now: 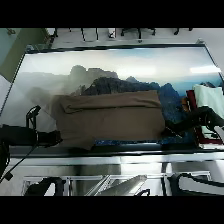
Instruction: Fold the shirts.
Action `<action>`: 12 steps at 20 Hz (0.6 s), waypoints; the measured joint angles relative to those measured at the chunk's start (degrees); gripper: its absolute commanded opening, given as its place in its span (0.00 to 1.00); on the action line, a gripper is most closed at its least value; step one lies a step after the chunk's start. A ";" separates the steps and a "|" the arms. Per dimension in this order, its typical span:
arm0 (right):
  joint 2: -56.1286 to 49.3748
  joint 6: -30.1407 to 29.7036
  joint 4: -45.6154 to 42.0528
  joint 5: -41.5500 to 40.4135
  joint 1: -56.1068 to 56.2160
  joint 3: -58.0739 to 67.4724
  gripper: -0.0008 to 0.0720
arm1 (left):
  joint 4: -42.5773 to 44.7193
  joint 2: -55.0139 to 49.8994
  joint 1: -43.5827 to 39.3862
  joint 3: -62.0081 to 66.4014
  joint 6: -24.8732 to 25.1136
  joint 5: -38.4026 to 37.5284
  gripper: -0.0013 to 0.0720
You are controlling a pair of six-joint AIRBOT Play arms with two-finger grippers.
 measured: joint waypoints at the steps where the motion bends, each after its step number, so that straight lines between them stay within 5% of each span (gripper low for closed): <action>1: 2.32 2.19 -2.21 -0.26 0.00 -0.39 0.05 | 0.68 1.31 0.00 -0.76 -0.50 0.85 0.03; 7: 13.31 8.15 -6.38 -0.15 0.85 -2.78 0.05 | 2.67 8.59 0.00 -4.15 -2.95 -0.42 0.03; 12: 11.26 2.91 4.81 7.63 2.56 0.96 0.05 | 0.74 -0.33 -1.11 2.19 -0.44 -10.84 0.03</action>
